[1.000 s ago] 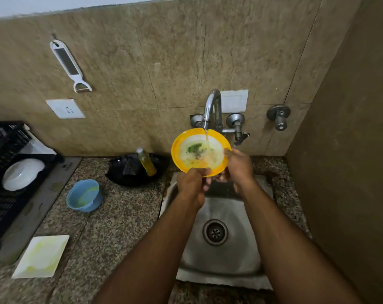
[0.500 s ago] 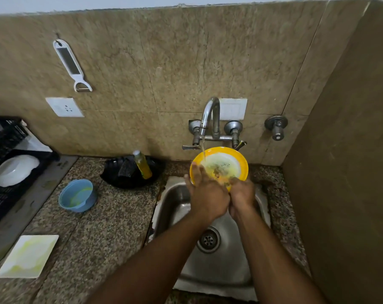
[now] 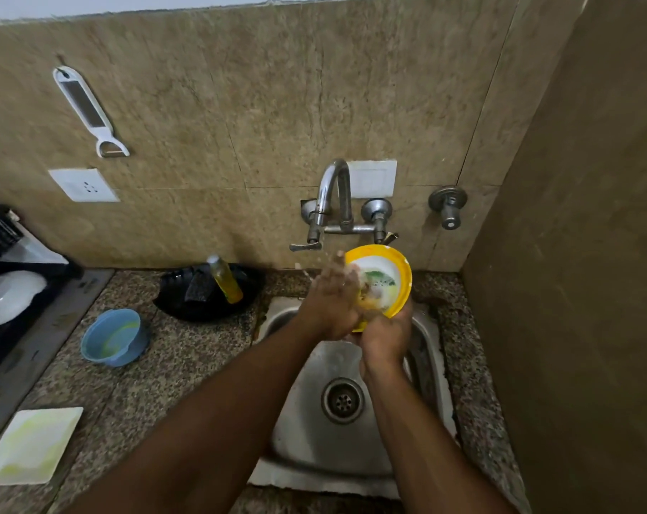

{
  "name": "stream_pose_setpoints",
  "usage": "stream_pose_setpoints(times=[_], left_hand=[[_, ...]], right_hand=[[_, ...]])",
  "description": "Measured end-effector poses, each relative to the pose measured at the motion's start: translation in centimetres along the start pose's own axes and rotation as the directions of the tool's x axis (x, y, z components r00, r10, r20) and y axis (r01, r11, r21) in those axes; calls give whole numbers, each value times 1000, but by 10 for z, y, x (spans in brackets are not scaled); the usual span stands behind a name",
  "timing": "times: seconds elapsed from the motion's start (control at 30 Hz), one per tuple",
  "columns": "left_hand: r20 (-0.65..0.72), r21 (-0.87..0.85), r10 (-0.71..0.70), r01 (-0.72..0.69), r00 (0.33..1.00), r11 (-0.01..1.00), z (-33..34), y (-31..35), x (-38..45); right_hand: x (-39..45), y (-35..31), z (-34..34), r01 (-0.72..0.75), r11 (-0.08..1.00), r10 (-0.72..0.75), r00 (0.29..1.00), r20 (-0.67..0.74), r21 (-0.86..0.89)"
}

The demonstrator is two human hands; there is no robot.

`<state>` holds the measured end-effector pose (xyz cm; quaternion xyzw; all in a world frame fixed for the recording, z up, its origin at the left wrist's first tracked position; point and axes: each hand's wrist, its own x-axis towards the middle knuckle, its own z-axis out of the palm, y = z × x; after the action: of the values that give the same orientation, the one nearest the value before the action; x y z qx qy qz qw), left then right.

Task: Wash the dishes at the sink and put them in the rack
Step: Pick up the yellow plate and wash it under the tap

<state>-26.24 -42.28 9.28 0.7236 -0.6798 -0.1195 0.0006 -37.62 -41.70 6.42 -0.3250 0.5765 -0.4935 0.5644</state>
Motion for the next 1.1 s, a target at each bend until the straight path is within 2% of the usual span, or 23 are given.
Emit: stream_pose_setpoints(times=[0.07, 0.13, 0.17, 0.23, 0.37, 0.4, 0.5, 0.57, 0.63, 0.73, 0.77, 0.83, 0.9, 0.93, 1.0, 1.07, 1.1], left_hand=[[140, -67, -103, 114, 985, 991, -3, 9, -9], [267, -51, -114, 132, 957, 990, -1, 16, -23], [292, -33, -110, 125, 950, 992, 2, 16, -29], [252, 21, -115, 114, 961, 993, 5, 11, -39], [149, 260, 48, -86, 988, 962, 4, -17, -34], [167, 303, 76, -124, 983, 945, 2, -27, -29], [362, 422, 127, -284, 923, 861, -11, -43, -17], [418, 348, 144, -304, 897, 887, -17, -38, -17], [466, 166, 127, -227, 876, 960, -15, -32, -18], [436, -108, 101, -59, 894, 992, -17, -27, -26], [404, -162, 113, -51, 908, 985, -20, -28, -29], [369, -206, 208, -138, 906, 969, -19, -35, -35], [357, -291, 266, -164, 895, 942, -13, -40, -38], [359, -254, 274, -189, 892, 949, -13, -41, -41], [321, -7, 235, -246, 918, 969, -16, -43, -44], [179, 199, 221, -255, 959, 946, -13, -51, -44], [103, 212, 230, -247, 968, 946, -11, -52, -45]], right_hand=[[3, 3, 2, -9, 1000, 8, 1000, -6, -11], [5, 5, 6, 1, 1000, -1, 1000, -10, -10], [11, 13, 8, 10, 1000, -10, 1000, -4, -7], [4, 14, 9, -14, 1000, 15, 1000, 22, -11], [-18, -6, 4, -228, 967, 212, 968, 137, 114], [-21, -9, 1, -268, 955, 243, 952, 184, 125], [-24, -10, -3, -325, 940, 289, 920, 266, 104], [-22, -8, -1, -346, 934, 307, 907, 289, 92], [-19, -8, -1, -348, 936, 313, 891, 328, 51], [-13, -6, -3, -370, 928, 338, 880, 334, 36], [-12, -3, -3, -378, 926, 350, 877, 330, 23], [-13, 0, -4, -382, 924, 362, 873, 327, -2], [-17, 5, -5, -387, 922, 363, 873, 325, 9], [-19, 7, -7, -396, 917, 365, 873, 324, 33], [-20, 13, -10, -404, 911, 360, 880, 310, 87], [-17, 17, -13, -397, 911, 352, 889, 293, 109], [-16, 18, -14, -392, 914, 347, 890, 296, 107]])
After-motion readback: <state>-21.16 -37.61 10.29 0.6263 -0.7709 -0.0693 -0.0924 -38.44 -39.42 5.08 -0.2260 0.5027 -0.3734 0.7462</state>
